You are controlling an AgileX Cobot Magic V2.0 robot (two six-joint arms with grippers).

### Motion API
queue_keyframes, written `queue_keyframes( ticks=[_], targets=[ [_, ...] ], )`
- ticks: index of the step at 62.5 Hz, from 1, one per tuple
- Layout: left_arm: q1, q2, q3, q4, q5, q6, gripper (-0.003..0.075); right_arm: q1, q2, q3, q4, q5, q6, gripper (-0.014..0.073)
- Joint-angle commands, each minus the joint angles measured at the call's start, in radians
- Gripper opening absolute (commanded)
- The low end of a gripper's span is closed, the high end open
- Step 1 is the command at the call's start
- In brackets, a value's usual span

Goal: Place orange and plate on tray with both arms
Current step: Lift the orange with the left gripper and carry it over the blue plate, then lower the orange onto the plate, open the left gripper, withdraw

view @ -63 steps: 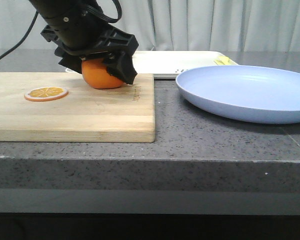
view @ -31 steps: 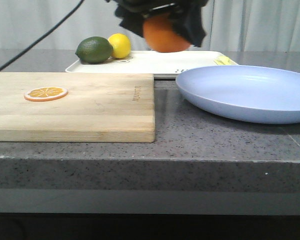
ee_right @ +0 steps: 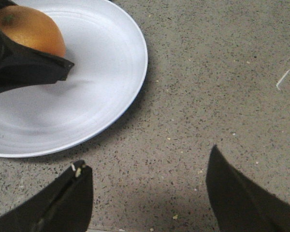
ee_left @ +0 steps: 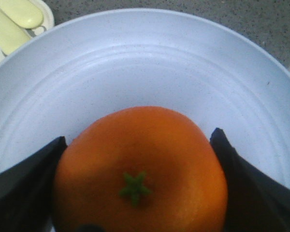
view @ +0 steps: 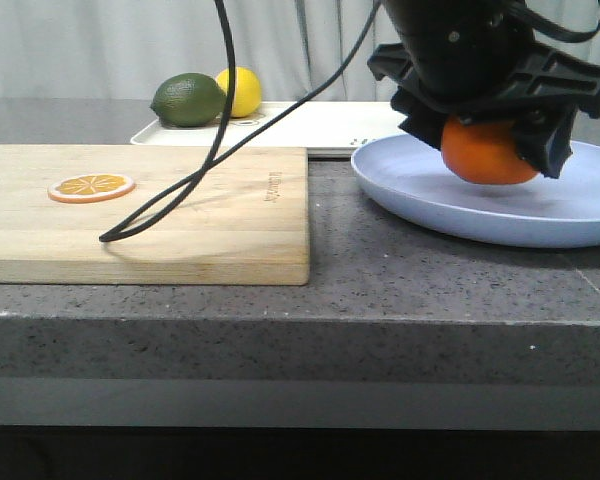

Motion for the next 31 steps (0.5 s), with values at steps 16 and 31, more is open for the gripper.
queue_keyframes(
  ticks=[16, 31],
  targets=[
    [-0.016, -0.053, -0.054, 0.0, -0.058, 0.0, 0.0663, -0.004, 0.004, -0.034, -0.016, -0.063, -0.006, 0.0512],
    [-0.014, -0.14, -0.054, 0.0, -0.002, -0.067, 0.0661, -0.004, 0.004, -0.034, -0.016, -0.062, -0.006, 0.0512]
  ],
)
